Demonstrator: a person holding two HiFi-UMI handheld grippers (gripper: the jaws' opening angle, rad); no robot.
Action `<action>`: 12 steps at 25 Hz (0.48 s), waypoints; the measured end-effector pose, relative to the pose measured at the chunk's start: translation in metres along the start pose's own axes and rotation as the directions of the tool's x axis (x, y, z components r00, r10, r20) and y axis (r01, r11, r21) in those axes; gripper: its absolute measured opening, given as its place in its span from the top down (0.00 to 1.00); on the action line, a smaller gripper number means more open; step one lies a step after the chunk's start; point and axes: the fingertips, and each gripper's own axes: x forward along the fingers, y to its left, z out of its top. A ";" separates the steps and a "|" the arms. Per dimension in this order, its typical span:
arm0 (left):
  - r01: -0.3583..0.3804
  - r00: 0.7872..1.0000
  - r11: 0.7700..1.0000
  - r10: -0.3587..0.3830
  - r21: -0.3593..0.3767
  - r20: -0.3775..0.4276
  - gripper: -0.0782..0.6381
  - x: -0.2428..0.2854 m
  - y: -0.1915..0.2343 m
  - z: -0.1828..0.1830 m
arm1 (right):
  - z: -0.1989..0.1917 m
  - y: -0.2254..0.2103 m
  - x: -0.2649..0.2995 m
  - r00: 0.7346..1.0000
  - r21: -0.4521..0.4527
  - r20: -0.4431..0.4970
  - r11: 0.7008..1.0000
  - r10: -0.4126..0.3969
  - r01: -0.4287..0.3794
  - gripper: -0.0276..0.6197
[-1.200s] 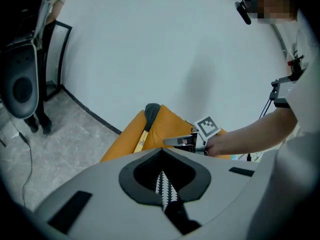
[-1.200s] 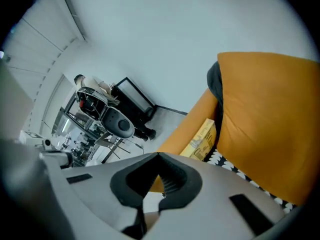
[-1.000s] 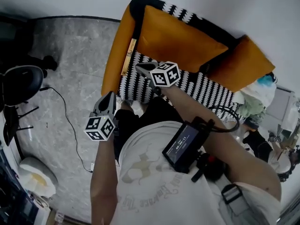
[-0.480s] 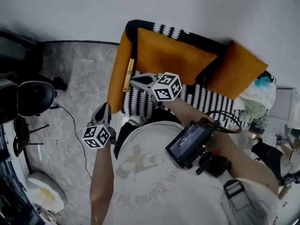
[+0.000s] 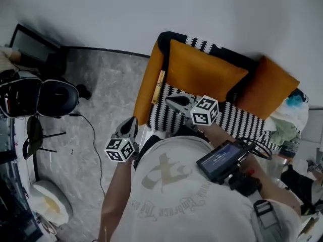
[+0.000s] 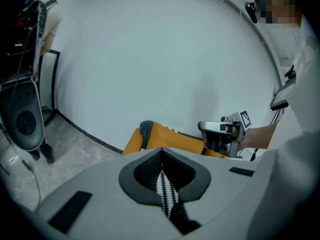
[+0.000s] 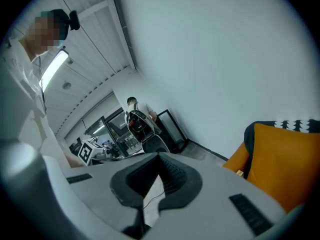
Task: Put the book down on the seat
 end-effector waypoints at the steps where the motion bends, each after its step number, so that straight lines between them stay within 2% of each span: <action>1: 0.006 1.000 1.000 -0.006 0.006 -0.004 0.87 -0.001 -0.001 0.000 | -0.001 0.001 -0.001 1.000 -0.004 0.001 1.000 -0.005 0.005 0.94; 12: 0.077 0.996 0.995 -0.074 0.065 -0.045 0.87 0.009 -0.023 -0.004 | -0.005 0.006 -0.020 0.998 -0.014 0.041 0.999 -0.051 0.052 0.94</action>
